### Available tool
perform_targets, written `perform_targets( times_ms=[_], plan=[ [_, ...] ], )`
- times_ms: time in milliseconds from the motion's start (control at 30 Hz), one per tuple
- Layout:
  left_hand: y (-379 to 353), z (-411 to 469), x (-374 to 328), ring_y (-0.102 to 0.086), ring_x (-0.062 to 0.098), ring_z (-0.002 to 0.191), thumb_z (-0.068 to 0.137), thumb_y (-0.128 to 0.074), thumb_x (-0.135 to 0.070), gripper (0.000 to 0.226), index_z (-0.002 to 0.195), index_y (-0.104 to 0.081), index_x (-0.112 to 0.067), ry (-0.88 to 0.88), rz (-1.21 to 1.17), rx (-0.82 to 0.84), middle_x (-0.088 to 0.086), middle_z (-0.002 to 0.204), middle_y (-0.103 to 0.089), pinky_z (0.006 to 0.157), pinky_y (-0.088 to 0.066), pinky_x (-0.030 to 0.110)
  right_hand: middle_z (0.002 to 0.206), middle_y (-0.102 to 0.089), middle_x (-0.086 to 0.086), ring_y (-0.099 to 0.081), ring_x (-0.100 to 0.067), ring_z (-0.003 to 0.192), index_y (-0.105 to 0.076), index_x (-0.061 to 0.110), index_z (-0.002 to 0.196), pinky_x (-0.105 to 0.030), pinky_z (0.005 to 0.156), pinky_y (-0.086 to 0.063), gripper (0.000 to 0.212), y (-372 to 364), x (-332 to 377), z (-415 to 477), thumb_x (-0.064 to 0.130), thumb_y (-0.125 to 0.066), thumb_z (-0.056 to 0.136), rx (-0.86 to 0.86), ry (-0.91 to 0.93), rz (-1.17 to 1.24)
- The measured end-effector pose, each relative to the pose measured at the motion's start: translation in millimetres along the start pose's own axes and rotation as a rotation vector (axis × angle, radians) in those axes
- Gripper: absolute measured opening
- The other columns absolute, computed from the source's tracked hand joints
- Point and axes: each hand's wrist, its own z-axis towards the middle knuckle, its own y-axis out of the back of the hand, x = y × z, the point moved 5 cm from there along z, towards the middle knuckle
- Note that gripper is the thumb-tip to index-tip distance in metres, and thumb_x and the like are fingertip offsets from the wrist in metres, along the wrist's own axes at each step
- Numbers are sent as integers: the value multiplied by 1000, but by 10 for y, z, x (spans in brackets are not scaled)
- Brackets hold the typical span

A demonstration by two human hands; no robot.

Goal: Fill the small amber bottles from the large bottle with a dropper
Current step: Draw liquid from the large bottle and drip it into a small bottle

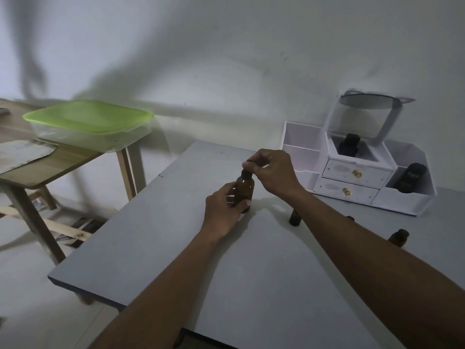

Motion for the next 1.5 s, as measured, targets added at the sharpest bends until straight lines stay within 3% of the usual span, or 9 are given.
perform_targets(
  times_ms=[167,333,500,667,833,1000,1167,1333,1500],
  plan=[
    [-14,-20,-31,-64,13,97,82,-78,-26,58,134,-56,-19,9,-6,17,2,125,-66,85,-44,14,78,-75,4,-69,-5,72,-77,10,86,-12,69,-50,11,43,50,-5,20,-75,87,-31,8,33],
    [-8,-26,-14,-61,9,91,81,-79,-24,58,134,-56,-20,17,9,14,2,124,-67,79,-42,5,73,-75,11,-70,3,70,-77,11,87,-3,69,-48,12,206,218,39,23,-75,87,-78,28,110],
    [2,-87,-36,-60,19,112,77,-83,-25,74,141,-46,-23,69,36,-57,1,133,-59,99,-48,33,76,-76,9,-72,-1,72,-76,12,90,-17,74,-57,14,554,475,107,26,-74,88,-149,77,169],
    [-18,-397,-167,-62,8,83,78,-82,-18,38,105,-56,-25,105,-88,-181,-9,96,-64,71,-47,9,78,-76,3,-74,-4,71,-72,7,92,-25,69,-61,13,996,625,97,20,-73,90,-184,54,284],
    [-500,-704,-382,-63,-3,72,78,-81,-22,19,89,-66,-24,78,-124,82,-10,82,-68,64,-46,5,82,-77,-4,-75,-15,76,-72,3,97,-31,70,-62,17,1380,493,-31,18,-72,91,-195,18,309],
    [-1078,-846,-600,-63,-4,80,82,-78,-28,25,104,-67,-23,41,-115,281,-14,90,-66,69,-47,3,84,-76,-1,-75,-8,74,-72,8,101,-23,67,-60,12,1714,194,-278,16,-70,92,-214,-26,267],
    [-1464,-836,-729,-61,1,97,82,-78,-26,47,126,-60,-21,60,-145,309,-9,111,-64,77,-45,4,86,-76,3,-74,-8,77,-74,14,100,-23,71,-61,12,2010,-175,-531,20,-70,92,-235,-71,143],
    [-1745,-745,-848,-57,12,118,80,-80,-24,65,138,-52,-15,33,-106,304,2,133,-60,103,-46,25,91,-77,-2,-74,-10,80,-75,11,104,-19,70,-60,21,2264,-578,-719,27,-70,91,-255,-128,-16],
    [-1924,-634,-914,-58,12,118,77,-83,-32,70,138,-53,-15,-9,-53,294,2,134,-61,100,-44,23,89,-77,1,-73,-3,76,-75,11,104,-12,65,-56,22,2309,-850,-849,28,-70,91,-269,-174,-38]
  ],
)
